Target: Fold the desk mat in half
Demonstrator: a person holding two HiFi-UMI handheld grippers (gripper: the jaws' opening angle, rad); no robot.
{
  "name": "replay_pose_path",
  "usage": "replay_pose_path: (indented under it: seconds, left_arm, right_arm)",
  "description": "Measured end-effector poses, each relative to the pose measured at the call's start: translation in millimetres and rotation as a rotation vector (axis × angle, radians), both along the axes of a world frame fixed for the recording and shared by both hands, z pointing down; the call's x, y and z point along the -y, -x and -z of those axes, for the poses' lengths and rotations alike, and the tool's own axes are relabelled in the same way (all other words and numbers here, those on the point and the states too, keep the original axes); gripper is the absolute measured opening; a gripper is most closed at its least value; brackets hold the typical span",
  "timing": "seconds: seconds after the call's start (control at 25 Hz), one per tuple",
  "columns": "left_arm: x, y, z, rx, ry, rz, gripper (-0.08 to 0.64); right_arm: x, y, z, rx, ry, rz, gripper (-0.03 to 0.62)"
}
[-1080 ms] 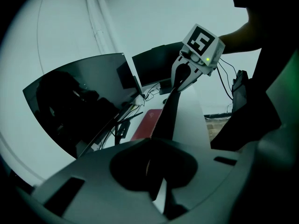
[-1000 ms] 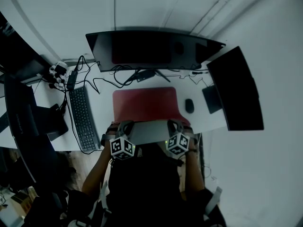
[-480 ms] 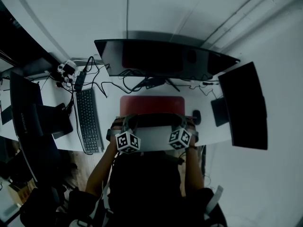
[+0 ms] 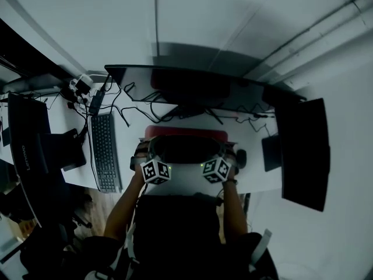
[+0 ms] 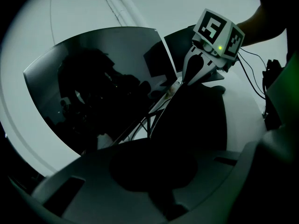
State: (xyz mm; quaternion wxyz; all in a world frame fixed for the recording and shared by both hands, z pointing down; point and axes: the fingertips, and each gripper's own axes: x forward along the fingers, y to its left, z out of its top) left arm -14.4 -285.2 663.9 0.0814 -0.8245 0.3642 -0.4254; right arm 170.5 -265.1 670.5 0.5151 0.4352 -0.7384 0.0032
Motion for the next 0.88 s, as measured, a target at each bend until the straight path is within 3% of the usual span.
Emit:
replay_pose_path:
  seconds: [0.4,0.88]
  left_arm:
    - [56,-9,-39,0.01,-0.058,0.116,0.018]
    - [88,-2,-82,0.046,-0.012,0.191,0.018]
  right_arm:
    - [56,-7,-43,0.024,-0.005,-0.013,0.02]
    - [94,-3,-84,0.03,-0.041,-0.067,0.02]
